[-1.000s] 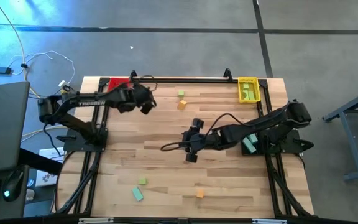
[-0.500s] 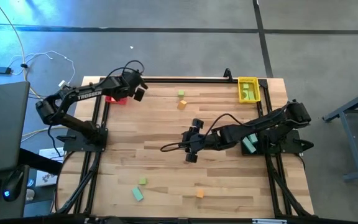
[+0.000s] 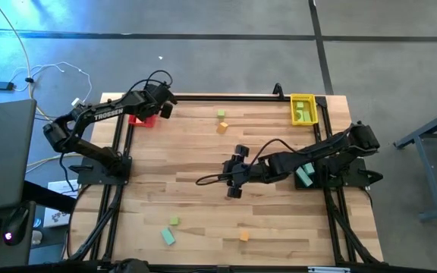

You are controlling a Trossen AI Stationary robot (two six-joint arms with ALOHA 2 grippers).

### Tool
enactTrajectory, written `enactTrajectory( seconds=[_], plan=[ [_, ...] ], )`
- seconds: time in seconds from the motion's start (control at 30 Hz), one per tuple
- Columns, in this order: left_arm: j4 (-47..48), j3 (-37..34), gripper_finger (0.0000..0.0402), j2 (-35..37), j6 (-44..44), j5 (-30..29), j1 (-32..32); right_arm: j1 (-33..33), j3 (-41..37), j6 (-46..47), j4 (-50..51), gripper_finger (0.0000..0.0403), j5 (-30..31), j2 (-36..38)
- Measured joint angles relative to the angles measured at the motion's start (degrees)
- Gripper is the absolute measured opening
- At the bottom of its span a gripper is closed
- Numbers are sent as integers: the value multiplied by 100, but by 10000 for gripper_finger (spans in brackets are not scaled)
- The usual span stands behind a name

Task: Sort & place blocks by color
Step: Put the yellow block into the red bin, then put the blue block into the black bin

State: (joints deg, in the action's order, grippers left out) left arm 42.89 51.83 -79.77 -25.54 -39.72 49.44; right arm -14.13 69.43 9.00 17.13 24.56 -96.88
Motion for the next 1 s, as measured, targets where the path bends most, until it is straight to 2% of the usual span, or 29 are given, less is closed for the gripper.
enactTrajectory(
  seconds=[0.23,0.63,0.87,1.0],
  plan=[
    [-47,0,122,-4,-81,-1,3,2,0,150,81,190,-102,0],
    [-50,0,169,-7,-85,-3,5,-4,0,155,220,190,-109,2],
    [-50,0,174,-11,-77,0,5,-4,0,301,419,190,-111,4],
    [-50,0,174,-11,205,127,3,-4,0,435,441,190,-114,4]
  ],
)
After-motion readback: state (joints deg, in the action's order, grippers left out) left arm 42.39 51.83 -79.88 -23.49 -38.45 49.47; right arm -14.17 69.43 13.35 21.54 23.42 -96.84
